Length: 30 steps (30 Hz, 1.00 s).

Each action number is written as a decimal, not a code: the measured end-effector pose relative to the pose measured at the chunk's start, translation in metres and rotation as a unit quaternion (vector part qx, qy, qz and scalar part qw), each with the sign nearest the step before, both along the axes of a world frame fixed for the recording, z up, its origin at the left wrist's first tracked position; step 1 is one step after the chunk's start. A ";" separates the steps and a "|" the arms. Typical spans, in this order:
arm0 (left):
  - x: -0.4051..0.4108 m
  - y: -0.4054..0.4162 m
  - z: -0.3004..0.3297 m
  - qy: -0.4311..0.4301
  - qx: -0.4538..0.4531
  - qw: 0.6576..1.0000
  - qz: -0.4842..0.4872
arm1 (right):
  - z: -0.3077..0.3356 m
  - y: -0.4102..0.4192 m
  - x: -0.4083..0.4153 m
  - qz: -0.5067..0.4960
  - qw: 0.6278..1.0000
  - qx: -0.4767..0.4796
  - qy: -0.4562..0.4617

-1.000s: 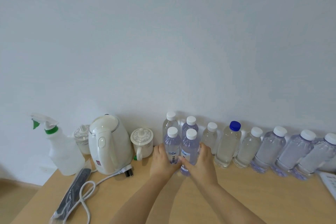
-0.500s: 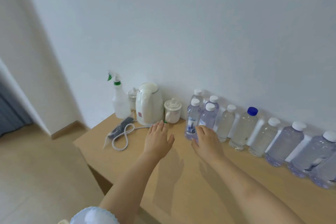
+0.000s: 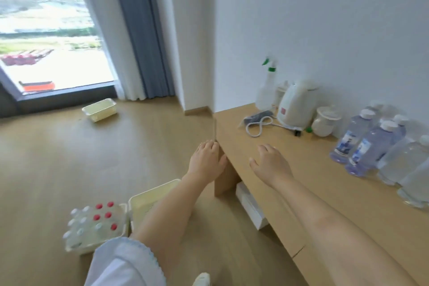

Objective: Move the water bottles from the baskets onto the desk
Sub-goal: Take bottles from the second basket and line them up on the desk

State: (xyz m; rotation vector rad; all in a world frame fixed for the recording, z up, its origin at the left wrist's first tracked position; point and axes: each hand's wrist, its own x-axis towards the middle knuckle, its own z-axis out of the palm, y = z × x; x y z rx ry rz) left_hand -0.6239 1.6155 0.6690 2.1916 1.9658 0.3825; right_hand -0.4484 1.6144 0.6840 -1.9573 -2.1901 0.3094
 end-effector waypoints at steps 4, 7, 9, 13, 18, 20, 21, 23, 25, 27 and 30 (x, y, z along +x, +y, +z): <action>-0.071 -0.033 -0.007 0.000 -0.021 0.996 0.091 | -0.004 -0.006 -0.066 0.060 0.998 -0.023 0.020; -0.122 -0.056 -0.008 -0.011 -0.042 0.985 0.164 | -0.007 -0.011 -0.118 0.125 0.991 -0.036 0.007; -0.155 -0.073 -0.009 -0.008 -0.050 0.980 0.193 | -0.010 -0.016 -0.153 0.158 0.987 -0.044 0.003; -0.219 -0.101 -0.013 -0.003 -0.063 0.970 0.233 | -0.016 -0.028 -0.220 0.203 0.977 -0.067 -0.001; -0.298 -0.126 -0.017 -0.001 -0.064 0.960 0.274 | -0.020 -0.041 -0.301 0.238 0.968 -0.079 -0.006; -0.327 -0.136 -0.021 0.003 -0.069 0.955 0.288 | -0.022 -0.047 -0.330 0.249 0.965 -0.086 -0.003; -0.340 -0.140 -0.024 0.007 -0.071 0.953 0.293 | -0.024 -0.051 -0.343 0.255 0.963 -0.088 -0.003; -0.364 -0.146 -0.030 0.004 -0.074 0.949 0.308 | -0.028 -0.056 -0.366 0.267 0.960 -0.089 -0.009; -0.383 -0.151 -0.036 -0.003 -0.082 0.945 0.318 | -0.033 -0.058 -0.386 0.273 0.958 -0.092 -0.012; -0.398 -0.157 -0.043 -0.006 -0.094 0.942 0.323 | -0.039 -0.060 -0.403 0.275 0.956 -0.100 -0.011; -0.415 -0.161 -0.056 -0.011 -0.108 0.937 0.333 | -0.048 -0.061 -0.422 0.288 0.951 -0.111 -0.012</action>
